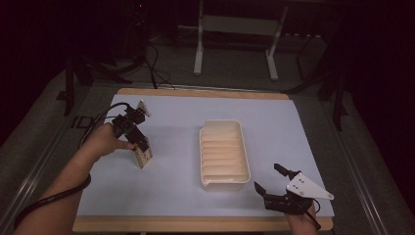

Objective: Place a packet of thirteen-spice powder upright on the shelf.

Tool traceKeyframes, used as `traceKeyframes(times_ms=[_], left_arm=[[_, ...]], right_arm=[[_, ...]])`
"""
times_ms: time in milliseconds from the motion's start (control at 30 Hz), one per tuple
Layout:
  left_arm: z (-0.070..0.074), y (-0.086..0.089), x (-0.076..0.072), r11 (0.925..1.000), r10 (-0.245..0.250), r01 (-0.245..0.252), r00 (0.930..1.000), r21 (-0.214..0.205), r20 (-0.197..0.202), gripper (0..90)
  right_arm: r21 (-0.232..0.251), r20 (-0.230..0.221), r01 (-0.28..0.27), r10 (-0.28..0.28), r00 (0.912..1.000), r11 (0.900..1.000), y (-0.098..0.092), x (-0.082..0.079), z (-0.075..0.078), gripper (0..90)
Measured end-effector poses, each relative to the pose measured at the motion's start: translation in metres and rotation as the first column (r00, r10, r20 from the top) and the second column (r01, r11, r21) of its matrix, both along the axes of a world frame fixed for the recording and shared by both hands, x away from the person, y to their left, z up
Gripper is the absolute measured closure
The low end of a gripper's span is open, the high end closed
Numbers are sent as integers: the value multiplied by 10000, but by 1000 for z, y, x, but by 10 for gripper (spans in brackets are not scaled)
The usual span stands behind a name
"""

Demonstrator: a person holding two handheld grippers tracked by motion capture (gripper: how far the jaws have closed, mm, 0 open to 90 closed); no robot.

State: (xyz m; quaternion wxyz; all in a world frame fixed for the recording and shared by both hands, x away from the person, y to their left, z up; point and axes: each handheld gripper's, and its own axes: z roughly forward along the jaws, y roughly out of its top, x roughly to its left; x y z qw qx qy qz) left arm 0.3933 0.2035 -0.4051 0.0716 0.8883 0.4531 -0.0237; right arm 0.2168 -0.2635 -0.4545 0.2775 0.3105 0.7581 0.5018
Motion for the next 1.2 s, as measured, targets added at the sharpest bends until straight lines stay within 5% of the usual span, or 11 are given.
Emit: traceKeyframes(times_ms=[400, 767, 900, 1033, 1200], left_arm=[[-18, -10, 5, 9984, -208, 237, 9982, 512, -558, 449], [-25, -12, 4, 9953, -333, 373, 9984, 892, -452, 618], [-24, -14, 3, 9913, -703, 713, 9974, 1102, -132, 668], [-24, -13, 3, 9911, -812, 837, 9963, 1033, -281, 680], [-20, -15, 1, 9831, -1598, 1650, 9848, 787, -686, 683]], right_arm=[[7, -89, -98, 98, 9999, 10000, 0, 0, 0, 139], [-53, -122, -162, 161, 9998, 9999, 1, 0, -1, 139], [-113, -132, -157, 156, 9998, 9998, 1, 0, -1, 140], [-187, -129, -170, 168, 9998, 9997, 2, 1, -1, 141], [-251, -43, -180, 179, 9998, 9995, 2, 1, -1, 142]])
